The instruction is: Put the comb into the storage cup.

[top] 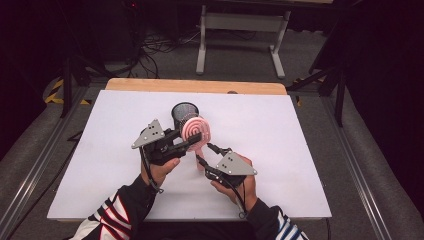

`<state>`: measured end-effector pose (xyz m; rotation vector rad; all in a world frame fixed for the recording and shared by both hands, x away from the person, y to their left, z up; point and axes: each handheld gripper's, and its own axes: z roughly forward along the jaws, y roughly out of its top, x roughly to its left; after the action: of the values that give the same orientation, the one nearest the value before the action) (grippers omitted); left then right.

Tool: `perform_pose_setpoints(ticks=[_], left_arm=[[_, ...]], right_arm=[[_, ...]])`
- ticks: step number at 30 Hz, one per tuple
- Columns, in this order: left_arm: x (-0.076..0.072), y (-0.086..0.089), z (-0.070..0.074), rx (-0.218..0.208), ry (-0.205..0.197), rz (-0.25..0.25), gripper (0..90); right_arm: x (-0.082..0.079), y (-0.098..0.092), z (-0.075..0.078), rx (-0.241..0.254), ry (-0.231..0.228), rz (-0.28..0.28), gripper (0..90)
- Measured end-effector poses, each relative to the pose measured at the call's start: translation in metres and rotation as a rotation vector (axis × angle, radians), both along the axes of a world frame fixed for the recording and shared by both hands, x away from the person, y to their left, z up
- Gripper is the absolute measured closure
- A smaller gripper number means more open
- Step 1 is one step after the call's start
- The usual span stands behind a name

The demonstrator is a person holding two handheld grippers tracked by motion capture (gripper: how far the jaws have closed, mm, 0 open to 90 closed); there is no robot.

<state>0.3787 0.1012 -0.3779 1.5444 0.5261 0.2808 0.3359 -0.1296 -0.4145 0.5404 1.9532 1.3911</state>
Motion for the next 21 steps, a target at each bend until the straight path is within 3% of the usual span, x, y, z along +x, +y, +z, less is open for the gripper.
perform_pose_setpoints(ticks=[11,21], left_arm=[[0.001,0.012,0.002,0.018,-0.006,0.038,62.6],[0.002,0.028,0.006,0.012,-0.021,0.076,62.7]], right_arm=[[-0.006,-0.011,0.004,-0.002,-0.034,0.029,35.7],[-0.009,-0.028,0.005,-0.015,-0.059,-0.013,31.3]])
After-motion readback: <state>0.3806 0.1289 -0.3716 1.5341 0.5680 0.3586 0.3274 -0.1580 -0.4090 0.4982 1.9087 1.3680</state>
